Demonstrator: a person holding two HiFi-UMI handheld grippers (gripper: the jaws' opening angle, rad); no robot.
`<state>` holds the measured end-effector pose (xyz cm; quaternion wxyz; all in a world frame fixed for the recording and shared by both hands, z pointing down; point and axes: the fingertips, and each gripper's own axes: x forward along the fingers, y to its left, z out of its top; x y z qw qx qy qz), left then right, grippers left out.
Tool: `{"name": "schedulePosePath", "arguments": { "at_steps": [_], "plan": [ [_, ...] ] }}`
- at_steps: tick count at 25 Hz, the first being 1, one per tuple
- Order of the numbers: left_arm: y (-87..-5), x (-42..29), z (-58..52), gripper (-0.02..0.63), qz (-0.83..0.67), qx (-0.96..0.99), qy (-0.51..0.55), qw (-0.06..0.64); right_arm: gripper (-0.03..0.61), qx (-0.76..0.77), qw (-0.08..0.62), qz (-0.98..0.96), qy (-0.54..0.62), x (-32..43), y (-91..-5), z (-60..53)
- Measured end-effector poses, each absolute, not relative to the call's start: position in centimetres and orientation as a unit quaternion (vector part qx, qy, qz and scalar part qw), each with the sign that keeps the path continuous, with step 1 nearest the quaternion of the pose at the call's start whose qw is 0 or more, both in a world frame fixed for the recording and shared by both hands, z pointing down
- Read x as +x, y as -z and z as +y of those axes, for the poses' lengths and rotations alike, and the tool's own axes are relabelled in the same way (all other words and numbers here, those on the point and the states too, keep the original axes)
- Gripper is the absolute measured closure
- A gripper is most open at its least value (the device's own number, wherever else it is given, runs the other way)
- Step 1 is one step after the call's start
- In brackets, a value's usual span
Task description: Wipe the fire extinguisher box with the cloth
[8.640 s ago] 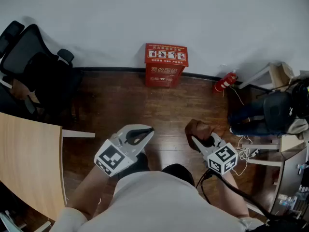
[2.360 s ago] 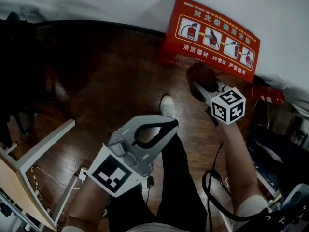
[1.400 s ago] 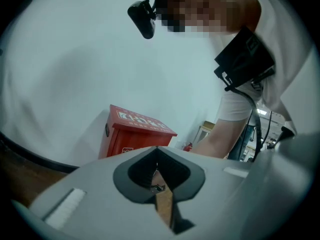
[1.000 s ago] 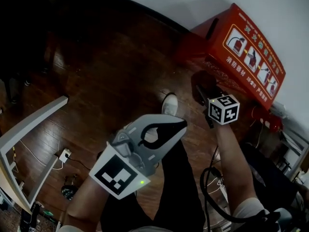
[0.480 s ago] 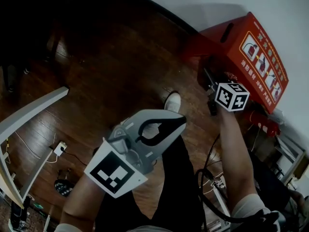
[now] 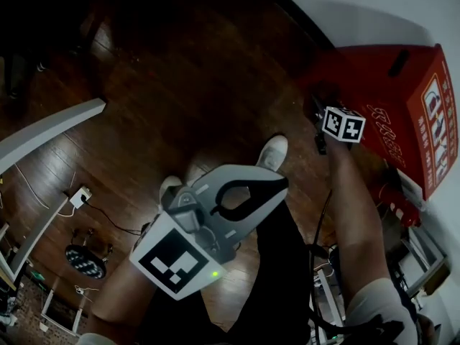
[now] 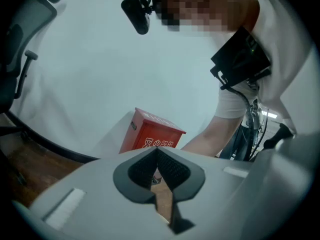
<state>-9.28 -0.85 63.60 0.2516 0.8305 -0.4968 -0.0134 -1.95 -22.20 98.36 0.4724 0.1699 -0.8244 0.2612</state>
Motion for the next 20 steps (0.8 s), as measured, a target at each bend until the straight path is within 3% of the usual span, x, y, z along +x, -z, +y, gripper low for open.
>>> {"name": "schedulePosePath", "arguments": {
  "at_steps": [6,12,16,20],
  "plan": [
    [-62.8,-11.2,0.5,0.614,-0.503,0.829,0.017,0.245,0.525,0.154,0.462,-0.836,-0.254,-4.1,-94.9,-19.7],
    [-55.2,-13.2,1.4,0.614,-0.494,0.844,0.018,0.207,0.525,0.04,0.451,-0.864,-0.221,-6.6,-80.8,-13.3],
    [-50.1,-15.8,2.6,0.614,-0.489,0.851,0.016,0.191,0.525,-0.147,0.491,-0.852,-0.107,-8.8,-69.0,-9.0],
    [-46.5,-17.6,1.8,0.614,-0.497,0.851,0.001,0.167,0.525,-0.286,0.535,-0.794,0.042,-10.4,-60.9,-12.9]
  ]
}}
